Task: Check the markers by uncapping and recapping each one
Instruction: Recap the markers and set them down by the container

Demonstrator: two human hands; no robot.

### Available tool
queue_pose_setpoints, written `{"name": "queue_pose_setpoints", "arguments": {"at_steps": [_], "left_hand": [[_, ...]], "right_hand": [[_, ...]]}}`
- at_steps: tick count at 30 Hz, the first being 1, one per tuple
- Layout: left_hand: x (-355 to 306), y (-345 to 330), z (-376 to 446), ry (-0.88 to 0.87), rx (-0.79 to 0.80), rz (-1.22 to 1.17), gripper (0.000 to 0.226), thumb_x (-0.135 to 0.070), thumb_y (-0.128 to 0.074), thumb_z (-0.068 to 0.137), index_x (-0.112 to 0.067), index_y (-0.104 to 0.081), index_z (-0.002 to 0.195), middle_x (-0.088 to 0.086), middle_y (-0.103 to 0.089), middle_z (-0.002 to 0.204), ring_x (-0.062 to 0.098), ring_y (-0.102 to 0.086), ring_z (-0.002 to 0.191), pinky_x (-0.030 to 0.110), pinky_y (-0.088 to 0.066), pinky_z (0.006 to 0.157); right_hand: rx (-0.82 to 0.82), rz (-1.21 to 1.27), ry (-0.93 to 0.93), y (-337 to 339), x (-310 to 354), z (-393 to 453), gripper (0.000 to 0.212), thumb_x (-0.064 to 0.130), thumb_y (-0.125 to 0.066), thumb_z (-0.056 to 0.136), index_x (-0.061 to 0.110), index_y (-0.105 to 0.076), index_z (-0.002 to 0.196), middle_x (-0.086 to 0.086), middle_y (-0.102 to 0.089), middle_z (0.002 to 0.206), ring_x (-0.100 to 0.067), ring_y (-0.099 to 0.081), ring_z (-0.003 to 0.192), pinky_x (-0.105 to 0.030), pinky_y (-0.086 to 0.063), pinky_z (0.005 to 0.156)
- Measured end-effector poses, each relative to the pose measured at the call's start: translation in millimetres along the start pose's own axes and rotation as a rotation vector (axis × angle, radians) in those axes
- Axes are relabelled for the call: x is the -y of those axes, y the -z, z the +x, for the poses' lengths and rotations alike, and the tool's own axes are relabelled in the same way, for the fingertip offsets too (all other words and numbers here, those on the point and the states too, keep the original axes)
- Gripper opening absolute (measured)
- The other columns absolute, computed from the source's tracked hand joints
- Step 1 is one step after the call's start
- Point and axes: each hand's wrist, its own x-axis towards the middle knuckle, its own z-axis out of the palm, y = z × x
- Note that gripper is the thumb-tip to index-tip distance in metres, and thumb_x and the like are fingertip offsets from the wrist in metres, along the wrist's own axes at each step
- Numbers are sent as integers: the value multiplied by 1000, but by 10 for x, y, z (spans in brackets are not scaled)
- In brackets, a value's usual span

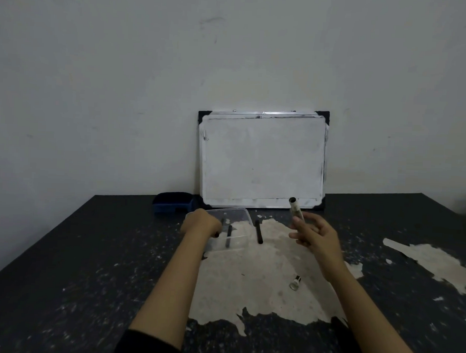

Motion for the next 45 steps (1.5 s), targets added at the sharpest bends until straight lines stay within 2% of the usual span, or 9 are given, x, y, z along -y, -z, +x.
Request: {"name": "queue_pose_setpoints", "arguments": {"at_steps": [5, 10, 15, 19, 23, 29, 32, 38, 45], "left_hand": [[-80, -85, -15, 43, -9, 56, 62, -31, -66, 85, -7, -44, 138, 11, -48, 139, 27, -50, 123, 35, -45, 95], [-107, -118, -1, 55, -4, 63, 68, -36, -67, 85, -6, -42, 140, 13, -46, 143, 30, -47, 128, 38, -41, 102], [-126, -137, -2, 56, 6, 71, 74, -40, -71, 81, -7, -41, 141, 12, -48, 141, 29, -50, 125, 38, -44, 98], [-121, -134, 13, -7, -58, 21, 53, -33, -69, 83, -5, -54, 126, 13, -60, 124, 28, -58, 112, 37, -49, 89], [-159, -129, -7, -298, -174, -190, 28, -31, -66, 85, -7, -69, 99, 5, -70, 98, 23, -65, 93, 31, -52, 75], [-385, -195, -420, -702, 115, -725, 30, -38, -68, 85, -19, -72, 108, -3, -73, 105, 6, -65, 97, 11, -48, 73], [-415, -284, -538, -729, 127, -782, 29, -35, -68, 85, -18, -71, 108, -6, -71, 98, -3, -62, 85, 2, -43, 57], [-348, -408, -530, -662, 90, -931, 25, -28, -68, 86, -7, -75, 99, -11, -65, 69, -12, -55, 54, 6, -39, 51], [-166, -193, -357, -604, -14, -1003, 29, -32, -66, 87, -11, -73, 105, -6, -68, 81, 4, -58, 73, 13, -44, 62]], "right_hand": [[6, 13, 4, -5, 12, 9, 24, 20, -69, 92, 15, -67, 116, -10, -78, 90, -14, -76, 70, -23, -58, 64], [15, 19, 8, -6, 27, 3, 23, 20, -69, 92, 16, -67, 114, -11, -78, 90, -14, -75, 69, -23, -58, 63], [12, 6, 11, -24, 52, -17, 19, 22, -69, 92, 20, -67, 110, -7, -79, 85, -11, -73, 62, -28, -53, 64], [2, -19, 19, -20, 60, -16, 18, 24, -68, 92, 20, -69, 109, -8, -78, 82, -10, -67, 56, -25, -49, 56], [16, -45, 25, -34, 59, -13, 17, 25, -68, 93, 17, -72, 107, -3, -72, 66, -9, -55, 47, -22, -47, 48], [123, -129, 32, -85, 104, -46, 19, 27, -66, 94, 13, -76, 97, -7, -60, 61, -8, -48, 44, -19, -38, 41], [200, -185, 3, -125, 123, -84, 20, 28, -64, 94, 13, -77, 99, -3, -58, 56, -11, -42, 44, -18, -34, 40], [307, -170, -64, -233, 91, -128, 22, 29, -65, 95, 13, -79, 102, -2, -60, 54, -9, -39, 41, -18, -30, 41], [90, -686, 26, -288, -252, 169, 16, 44, -75, 84, 29, -75, 89, 5, -74, 74, -8, -68, 69, -29, -55, 68]]}}
